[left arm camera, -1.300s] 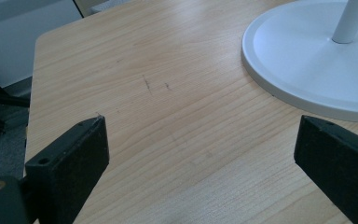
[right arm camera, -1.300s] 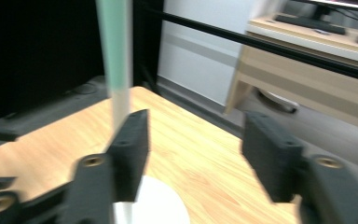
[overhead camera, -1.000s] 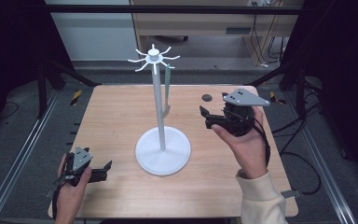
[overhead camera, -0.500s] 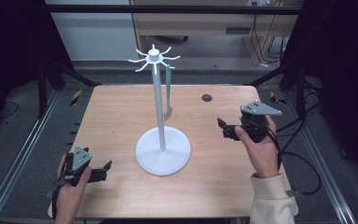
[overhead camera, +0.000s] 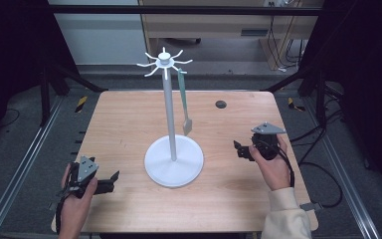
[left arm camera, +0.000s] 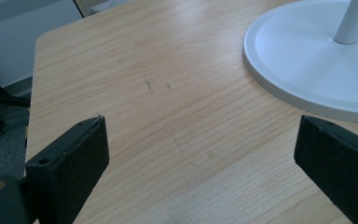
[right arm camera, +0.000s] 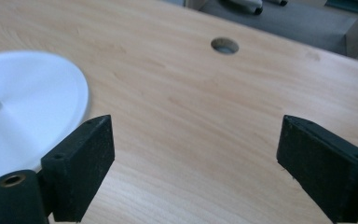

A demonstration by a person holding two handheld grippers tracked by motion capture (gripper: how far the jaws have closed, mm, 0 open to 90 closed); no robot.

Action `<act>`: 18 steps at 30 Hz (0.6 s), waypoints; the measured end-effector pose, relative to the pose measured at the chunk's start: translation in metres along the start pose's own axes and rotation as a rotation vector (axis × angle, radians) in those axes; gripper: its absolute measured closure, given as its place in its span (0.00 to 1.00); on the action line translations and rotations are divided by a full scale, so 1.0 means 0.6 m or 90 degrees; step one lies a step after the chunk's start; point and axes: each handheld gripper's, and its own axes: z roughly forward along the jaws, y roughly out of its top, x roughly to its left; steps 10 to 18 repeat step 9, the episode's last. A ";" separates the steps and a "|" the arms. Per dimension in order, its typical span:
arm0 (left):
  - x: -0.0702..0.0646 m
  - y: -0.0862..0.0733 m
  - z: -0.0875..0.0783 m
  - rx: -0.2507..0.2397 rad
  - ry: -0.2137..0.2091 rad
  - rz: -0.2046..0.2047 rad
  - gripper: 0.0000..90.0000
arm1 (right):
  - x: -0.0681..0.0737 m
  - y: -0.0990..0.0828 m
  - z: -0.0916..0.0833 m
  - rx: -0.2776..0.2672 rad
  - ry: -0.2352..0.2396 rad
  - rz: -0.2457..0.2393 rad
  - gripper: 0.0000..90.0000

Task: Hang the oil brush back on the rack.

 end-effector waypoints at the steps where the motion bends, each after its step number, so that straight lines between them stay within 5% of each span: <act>1: 0.000 0.000 0.000 0.000 0.000 0.000 0.03 | -0.001 -0.008 0.008 0.006 0.003 -0.002 0.14; 9: 0.000 0.001 0.003 0.002 0.000 0.003 0.03 | 0.012 -0.057 0.059 0.078 0.047 0.006 0.15; 18: 0.000 0.001 0.003 0.002 0.000 0.003 0.03 | 0.012 -0.057 0.059 0.078 0.047 0.006 0.15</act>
